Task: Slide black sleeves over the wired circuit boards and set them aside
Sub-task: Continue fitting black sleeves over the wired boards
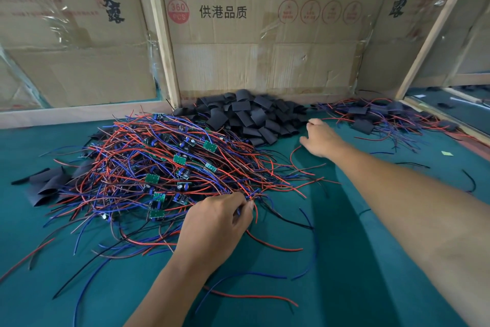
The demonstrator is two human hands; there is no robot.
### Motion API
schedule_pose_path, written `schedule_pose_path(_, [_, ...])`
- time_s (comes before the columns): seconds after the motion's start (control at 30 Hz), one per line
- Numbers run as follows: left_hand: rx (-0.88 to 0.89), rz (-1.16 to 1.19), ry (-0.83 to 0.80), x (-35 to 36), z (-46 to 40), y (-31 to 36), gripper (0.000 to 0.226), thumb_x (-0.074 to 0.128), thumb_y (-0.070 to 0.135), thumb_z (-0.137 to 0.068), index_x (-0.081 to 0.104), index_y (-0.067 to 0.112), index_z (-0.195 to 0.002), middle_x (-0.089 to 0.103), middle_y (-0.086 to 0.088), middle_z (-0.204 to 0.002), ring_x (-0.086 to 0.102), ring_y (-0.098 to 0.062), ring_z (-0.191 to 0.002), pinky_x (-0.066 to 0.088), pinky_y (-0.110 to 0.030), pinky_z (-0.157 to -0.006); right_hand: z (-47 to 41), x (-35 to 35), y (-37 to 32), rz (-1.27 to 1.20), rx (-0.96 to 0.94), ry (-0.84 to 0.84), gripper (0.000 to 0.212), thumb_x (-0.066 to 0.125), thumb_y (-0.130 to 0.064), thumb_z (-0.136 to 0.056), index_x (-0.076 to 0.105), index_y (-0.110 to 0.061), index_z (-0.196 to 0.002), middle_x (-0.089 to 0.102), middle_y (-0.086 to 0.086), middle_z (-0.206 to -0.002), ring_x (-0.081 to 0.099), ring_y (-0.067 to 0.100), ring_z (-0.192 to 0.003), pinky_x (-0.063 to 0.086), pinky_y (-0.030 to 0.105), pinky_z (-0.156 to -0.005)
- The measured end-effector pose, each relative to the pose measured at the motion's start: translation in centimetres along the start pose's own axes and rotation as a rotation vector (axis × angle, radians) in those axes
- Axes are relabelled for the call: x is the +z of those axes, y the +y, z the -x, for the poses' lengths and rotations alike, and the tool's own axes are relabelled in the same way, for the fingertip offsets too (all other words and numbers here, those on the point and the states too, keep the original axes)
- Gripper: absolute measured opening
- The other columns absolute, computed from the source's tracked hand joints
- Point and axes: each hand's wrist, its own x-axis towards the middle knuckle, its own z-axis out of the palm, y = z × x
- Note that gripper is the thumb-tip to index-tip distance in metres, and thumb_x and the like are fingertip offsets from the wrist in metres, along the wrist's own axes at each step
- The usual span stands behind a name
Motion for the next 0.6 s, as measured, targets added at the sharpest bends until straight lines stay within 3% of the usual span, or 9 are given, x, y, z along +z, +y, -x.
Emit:
schedule_pose_path(0.1, [0.002, -0.002, 0.011, 0.0, 0.0, -0.1, 0.037, 0.051, 0.039, -0.101, 0.057, 0.014, -0.075, 0.052, -0.001, -0.061, 0.049, -0.023, -0.058, 0.041, -0.042, -0.057, 2.0, -1.9, -1.4, -0.135, -0.024, 0.141, 0.046, 0.051, -0.032, -0.100, 0.056, 0.001, -0.133, 0.043, 0.013, -0.151, 0.046, 0.031, -0.133, 0.039, 0.037, -0.107])
schedule_pose_path(0.17, [-0.002, 0.005, 0.027, -0.2, 0.0, -0.1, 0.036, 0.051, 0.038, -0.101, 0.056, 0.014, -0.074, 0.051, -0.001, -0.060, 0.049, -0.023, -0.057, 0.040, -0.041, -0.056, 4.6, -3.8, -2.8, -0.396, -0.006, 0.279, 0.034, 0.053, -0.034, -0.094, 0.072, -0.007, -0.098, 0.069, 0.013, -0.107, 0.062, 0.029, -0.096, 0.046, 0.026, -0.083])
schedule_pose_path(0.2, [-0.005, 0.019, 0.041, -0.2, 0.0, 0.0, 0.032, 0.052, 0.037, -0.100, 0.057, 0.016, -0.076, 0.051, 0.001, -0.059, 0.049, -0.021, -0.056, 0.040, -0.040, -0.054, 6.3, -4.8, -3.6, -0.595, 0.026, 0.314, 0.033, 0.053, -0.036, -0.091, 0.072, -0.011, -0.080, 0.068, 0.008, -0.080, 0.061, 0.025, -0.075, 0.044, 0.020, -0.067])
schedule_pose_path(0.23, [-0.008, 0.045, 0.067, -0.3, -0.1, 0.0, 0.025, 0.054, 0.036, -0.099, 0.060, 0.020, -0.082, 0.049, 0.005, -0.058, 0.048, -0.016, -0.055, 0.038, -0.038, -0.052, 8.2, -5.8, -4.5, -0.846, 0.069, 0.295, 0.033, 0.056, -0.036, -0.090, 0.070, -0.011, -0.073, 0.067, 0.005, -0.068, 0.061, 0.020, -0.063, 0.044, 0.017, -0.060])
schedule_pose_path(0.3, [-0.058, 0.083, 0.111, -0.3, -0.2, 0.2, 0.016, 0.055, 0.039, -0.098, 0.063, 0.026, -0.105, 0.047, 0.011, -0.061, 0.051, -0.011, -0.059, 0.036, -0.033, -0.053, 12.0, -7.0, -6.1, -1.306, 0.129, 0.134, 0.028, 0.062, -0.025, -0.095, 0.068, -0.005, -0.078, 0.072, 0.009, -0.071, 0.070, 0.021, -0.063, 0.057, 0.028, -0.065])
schedule_pose_path(0.37, [-0.128, 0.125, 0.129, -0.1, -0.4, 0.2, 0.046, 0.052, 0.049, -0.095, 0.051, 0.027, -0.135, 0.050, 0.013, -0.071, 0.055, -0.010, -0.067, 0.042, -0.034, -0.059, 15.1, -7.4, -7.6, -1.486, 0.133, -0.049, 0.027, 0.062, -0.020, -0.097, 0.065, 0.001, -0.080, 0.071, 0.013, -0.068, 0.071, 0.025, -0.061, 0.059, 0.035, -0.061])
schedule_pose_path(0.43, [-0.168, 0.195, 0.137, 0.1, -0.4, 0.0, 0.071, 0.047, 0.065, -0.088, 0.031, 0.031, -0.149, 0.054, 0.015, -0.082, 0.056, -0.005, -0.072, 0.047, -0.035, -0.066, 17.3, -7.3, -9.1, -1.564, 0.135, -0.182, 0.028, 0.060, -0.021, -0.097, 0.066, 0.002, -0.082, 0.069, 0.015, -0.067, 0.068, 0.023, -0.056, 0.058, 0.032, -0.055])
schedule_pose_path(0.5, [-0.185, 0.259, 0.125, 0.2, -0.3, -0.3, 0.069, 0.041, 0.073, -0.084, 0.028, 0.042, -0.144, 0.057, 0.016, -0.087, 0.056, -0.002, -0.076, 0.045, -0.030, -0.066, 18.6, -6.9, -10.4, -1.575, 0.143, -0.271, 0.029, 0.058, -0.023, -0.098, 0.067, -0.001, -0.082, 0.070, 0.011, -0.069, 0.066, 0.019, -0.054, 0.055, 0.028, -0.052])
schedule_pose_path(0.6, [-0.200, 0.370, 0.106, 0.3, -0.5, -0.3, 0.014, 0.048, 0.056, -0.095, 0.047, 0.048, -0.106, 0.063, 0.012, -0.078, 0.057, -0.005, -0.069, 0.040, -0.020, -0.055, 19.5, -5.7, -11.3, -1.490, 0.147, -0.294, 0.026, 0.059, -0.023, -0.098, 0.070, -0.004, -0.085, 0.072, 0.009, -0.076, 0.066, 0.018, -0.056, 0.056, 0.032, -0.058])
